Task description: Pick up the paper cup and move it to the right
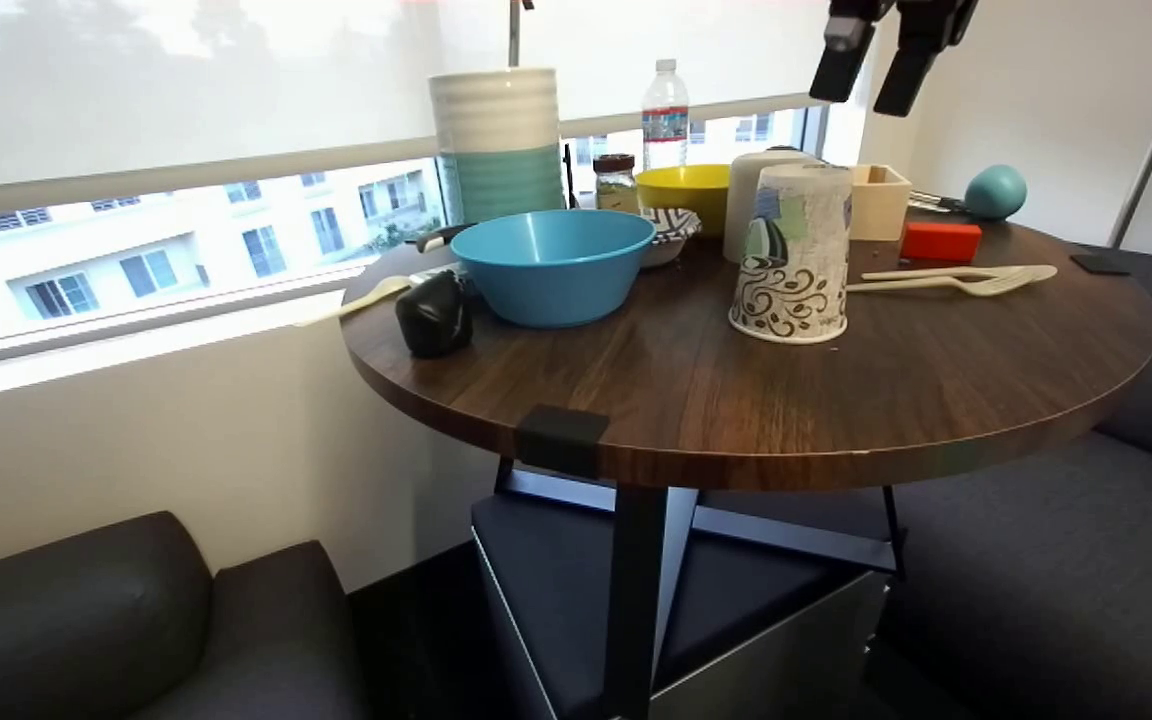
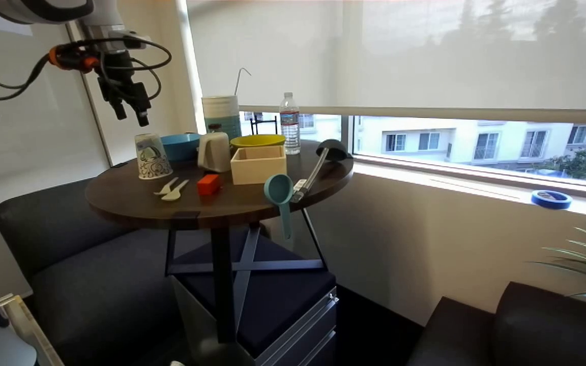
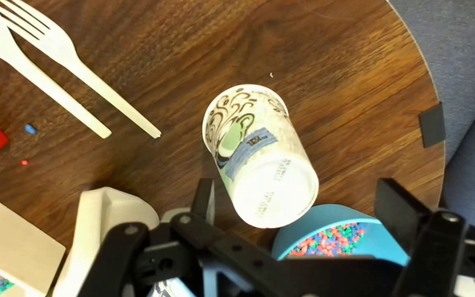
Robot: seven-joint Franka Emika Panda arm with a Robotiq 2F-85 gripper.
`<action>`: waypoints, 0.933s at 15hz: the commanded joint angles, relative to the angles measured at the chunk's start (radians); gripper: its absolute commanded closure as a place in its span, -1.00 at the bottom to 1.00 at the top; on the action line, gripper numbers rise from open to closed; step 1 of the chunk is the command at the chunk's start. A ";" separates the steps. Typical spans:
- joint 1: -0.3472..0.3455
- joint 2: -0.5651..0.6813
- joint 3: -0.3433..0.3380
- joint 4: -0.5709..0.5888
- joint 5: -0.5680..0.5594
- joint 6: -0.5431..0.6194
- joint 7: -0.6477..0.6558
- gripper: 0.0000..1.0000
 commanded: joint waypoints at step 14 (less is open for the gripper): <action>0.023 0.164 0.002 0.018 -0.043 0.096 -0.011 -0.17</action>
